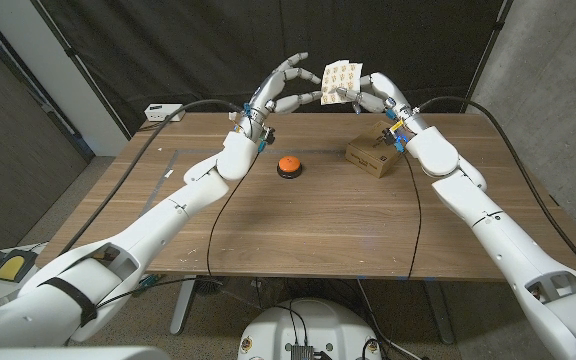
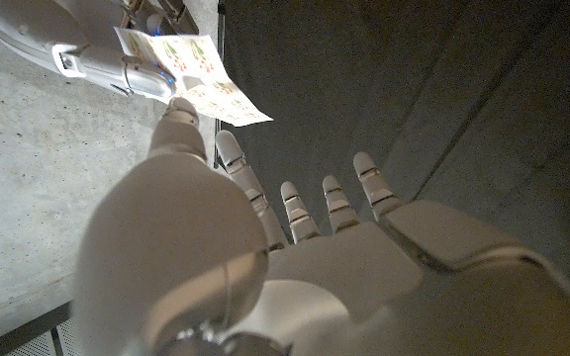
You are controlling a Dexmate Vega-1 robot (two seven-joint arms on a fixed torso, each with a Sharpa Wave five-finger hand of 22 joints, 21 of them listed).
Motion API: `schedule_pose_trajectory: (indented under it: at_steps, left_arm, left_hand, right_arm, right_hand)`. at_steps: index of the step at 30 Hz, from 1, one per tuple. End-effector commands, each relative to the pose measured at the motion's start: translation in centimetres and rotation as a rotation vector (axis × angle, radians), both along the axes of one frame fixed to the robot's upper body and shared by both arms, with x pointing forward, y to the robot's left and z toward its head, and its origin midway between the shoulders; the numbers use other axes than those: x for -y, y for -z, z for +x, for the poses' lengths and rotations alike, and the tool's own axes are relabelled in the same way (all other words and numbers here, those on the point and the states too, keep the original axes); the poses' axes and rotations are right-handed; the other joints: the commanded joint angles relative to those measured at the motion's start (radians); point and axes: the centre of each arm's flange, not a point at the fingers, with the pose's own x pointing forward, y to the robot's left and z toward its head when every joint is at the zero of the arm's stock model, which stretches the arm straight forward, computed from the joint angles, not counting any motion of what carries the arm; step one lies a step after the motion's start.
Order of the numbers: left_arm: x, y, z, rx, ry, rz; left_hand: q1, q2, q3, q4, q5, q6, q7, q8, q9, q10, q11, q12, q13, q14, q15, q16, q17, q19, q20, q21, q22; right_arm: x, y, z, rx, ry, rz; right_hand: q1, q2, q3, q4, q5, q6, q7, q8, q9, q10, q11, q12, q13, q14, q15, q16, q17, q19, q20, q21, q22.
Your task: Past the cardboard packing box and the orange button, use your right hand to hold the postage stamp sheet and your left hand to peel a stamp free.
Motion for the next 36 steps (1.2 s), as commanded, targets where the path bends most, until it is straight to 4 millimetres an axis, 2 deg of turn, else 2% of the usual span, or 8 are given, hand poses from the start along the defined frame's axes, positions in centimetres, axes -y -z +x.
schedule_pose_trajectory:
  at_steps: [1, 11, 14, 22, 26, 31, 34, 36]
  left_arm:
    - [0.8, 0.1, -0.2, 0.013, 0.011, -0.015]
    - [0.7, 0.3, 0.2, 0.016, 0.024, -0.100]
    - [0.6, 0.3, 0.4, 0.019, 0.035, -0.120]
    - [0.0, 0.5, 0.8, 0.017, 0.034, -0.175]
    - [-0.2, 0.5, 1.1, 0.013, 0.044, -0.200]
    - [-0.5, 0.6, 1.1, 0.024, 0.055, -0.225]
    - [-0.8, 0.6, 1.0, 0.030, 0.073, -0.247]
    - [-1.0, 0.6, 0.8, 0.037, 0.073, -0.251]
  left_hand:
    - [0.014, -0.010, -0.002, -0.014, -0.003, 0.001, -0.001, -0.001, 0.002, 0.005, 0.000, 0.004, 0.002, 0.020, -0.007, 0.011, 0.001, 0.014, -0.001, 0.007, 0.002]
    - [0.042, 0.013, 0.001, -0.009, -0.010, 0.103, 0.001, 0.039, 0.009, 0.087, -0.034, 0.037, 0.001, 0.070, -0.034, 0.026, -0.002, 0.058, -0.018, 0.019, 0.001]
    - [0.049, 0.046, 0.010, 0.000, -0.016, 0.166, 0.002, 0.053, -0.001, 0.126, -0.036, 0.051, -0.001, 0.091, -0.043, 0.031, -0.003, 0.067, -0.024, 0.022, 0.002]
    - [0.063, 0.094, 0.025, 0.008, -0.044, 0.297, 0.004, 0.047, -0.047, 0.216, -0.037, 0.079, -0.014, 0.139, -0.078, 0.037, -0.010, 0.098, -0.034, 0.035, 0.003]
    - [0.069, 0.099, 0.027, 0.005, -0.053, 0.327, 0.007, 0.041, -0.055, 0.233, -0.038, 0.081, -0.019, 0.156, -0.087, 0.042, -0.010, 0.109, -0.038, 0.041, 0.004]
    - [0.065, 0.136, 0.039, 0.016, -0.081, 0.436, 0.035, 0.034, -0.061, 0.284, -0.041, 0.092, -0.028, 0.186, -0.117, 0.046, -0.012, 0.122, -0.057, 0.051, 0.005]
    - [0.074, 0.151, 0.049, 0.014, -0.090, 0.427, 0.076, 0.016, -0.058, 0.285, -0.041, 0.090, -0.028, 0.187, -0.128, 0.044, -0.010, 0.121, -0.065, 0.054, 0.005]
    - [0.077, 0.161, 0.055, 0.014, -0.093, 0.419, 0.077, 0.010, -0.055, 0.286, -0.042, 0.091, -0.027, 0.186, -0.130, 0.043, -0.009, 0.119, -0.066, 0.054, 0.005]
  right_arm:
    - [-0.9, -0.3, -1.0, 0.052, 0.027, -0.025]
    - [-1.5, -0.5, -1.0, 0.071, 0.016, -0.042]
    - [-1.5, -0.6, -0.9, 0.074, 0.011, -0.039]
    - [-1.9, -0.8, -0.5, 0.070, 0.003, -0.041]
    - [-2.2, -0.9, -0.3, 0.069, 0.001, -0.044]
    - [-2.5, -1.0, 0.0, 0.066, 0.009, -0.046]
    - [-2.6, -1.0, 0.3, 0.059, 0.013, -0.039]
    - [-2.6, -1.1, 0.5, 0.057, 0.013, -0.035]
  right_hand:
    - [0.021, 0.011, 0.001, -0.006, 0.005, 0.018, 0.007, 0.006, 0.004, 0.274, -0.012, 0.006, 0.005, -0.010, -0.044, 0.005, 0.005, 0.011, -0.082, 0.005, 0.000]
    - [0.020, 0.009, 0.003, -0.004, 0.007, 0.021, 0.008, 0.002, 0.006, 0.276, -0.012, 0.007, 0.007, -0.010, -0.044, 0.010, 0.014, 0.012, -0.082, 0.003, -0.004]
    - [0.019, 0.008, 0.003, -0.003, 0.007, 0.023, 0.009, 0.000, 0.008, 0.276, -0.012, 0.007, 0.008, -0.011, -0.044, 0.010, 0.016, 0.011, -0.081, 0.003, -0.006]
    - [0.017, 0.007, 0.005, -0.001, 0.007, 0.024, 0.005, -0.004, 0.010, 0.275, -0.011, 0.006, 0.008, -0.015, -0.044, 0.009, 0.018, 0.008, -0.079, 0.003, -0.010]
    - [0.017, 0.006, 0.005, -0.001, 0.007, 0.025, 0.004, -0.006, 0.010, 0.274, -0.012, 0.006, 0.009, -0.015, -0.044, 0.012, 0.022, 0.005, -0.079, 0.002, -0.011]
    - [0.018, 0.007, 0.006, -0.001, 0.007, 0.025, 0.004, -0.008, 0.011, 0.274, -0.012, 0.004, 0.007, -0.016, -0.044, 0.011, 0.023, 0.005, -0.078, 0.003, -0.013]
    - [0.018, 0.006, 0.006, -0.001, 0.007, 0.026, 0.005, -0.009, 0.011, 0.273, -0.012, 0.005, 0.010, -0.017, -0.044, 0.011, 0.024, 0.004, -0.078, 0.003, -0.013]
    - [0.018, 0.006, 0.006, -0.001, 0.008, 0.026, 0.005, -0.009, 0.013, 0.273, -0.011, 0.005, 0.011, -0.019, -0.044, 0.009, 0.022, 0.004, -0.078, 0.003, -0.014]
